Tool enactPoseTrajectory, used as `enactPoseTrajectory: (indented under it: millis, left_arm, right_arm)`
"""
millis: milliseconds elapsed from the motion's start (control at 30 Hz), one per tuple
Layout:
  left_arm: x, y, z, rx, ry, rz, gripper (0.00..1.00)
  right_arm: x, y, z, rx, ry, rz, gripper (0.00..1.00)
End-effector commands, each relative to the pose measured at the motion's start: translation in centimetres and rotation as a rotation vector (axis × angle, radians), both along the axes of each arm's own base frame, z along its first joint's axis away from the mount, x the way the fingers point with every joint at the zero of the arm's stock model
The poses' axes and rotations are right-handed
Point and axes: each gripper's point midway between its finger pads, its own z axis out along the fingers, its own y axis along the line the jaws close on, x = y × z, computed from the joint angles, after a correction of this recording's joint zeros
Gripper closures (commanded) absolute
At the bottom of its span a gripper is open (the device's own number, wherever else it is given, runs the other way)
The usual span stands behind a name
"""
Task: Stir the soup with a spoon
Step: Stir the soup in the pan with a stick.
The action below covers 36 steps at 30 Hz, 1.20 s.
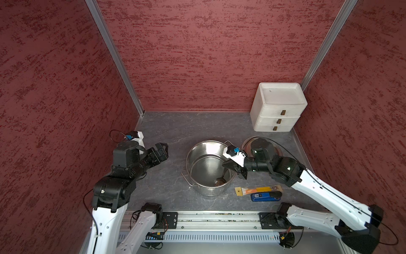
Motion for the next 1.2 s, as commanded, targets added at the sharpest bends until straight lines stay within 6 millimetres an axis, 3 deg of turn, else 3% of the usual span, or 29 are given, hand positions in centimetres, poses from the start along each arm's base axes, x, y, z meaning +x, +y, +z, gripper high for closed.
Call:
enactPoseTrajectory:
  millis: [0,267,333,467,600,767,933,1067,1167]
  left_arm:
    - [0.1,0.0,0.2,0.005,-0.023,-0.006,0.00]
    - [-1.3,0.8,0.5,0.022,-0.037,0.025,0.00]
    - [-1.6,1.0,0.6,0.032,-0.039,0.034,0.00]
    - [-2.1,1.3,1.0,0.044,-0.041,0.039,0.00]
    - [-2.5,1.4,1.3,0.044,-0.046,0.040,0.00]
    - [-3.0,1.6,1.4,0.049,-0.048,0.046,0.00]
    - [-3.2,1.6,1.5,0.045,-0.051,0.050,0.00]
    - [-3.1,1.6,1.5,0.047,-0.049,0.050,0.00]
    - [-2.9,1.5,1.3,0.045,-0.047,0.048,0.00]
  right_arm:
    - [0.2,3.0,1.4,0.030,-0.043,0.017,1.00]
    - [0.5,10.1,1.9,0.037,-0.111,0.144,1.00]
    - [1.4,11.6,2.6,0.053,-0.127,0.146,1.00]
    - [4.0,14.7,1.7,0.017,-0.148,0.135,1.00]
    - [7.1,15.8,1.2,0.003,-0.161,0.104,1.00]
    - [11.6,14.6,1.5,0.013,-0.193,0.027,1.00]
    - [15.1,11.0,1.5,-0.007,-0.196,-0.068,1.00]
    - [16.1,6.8,1.2,-0.034,-0.189,-0.142,1.00]
    - [15.4,3.8,0.9,-0.052,-0.179,-0.182,1.00]
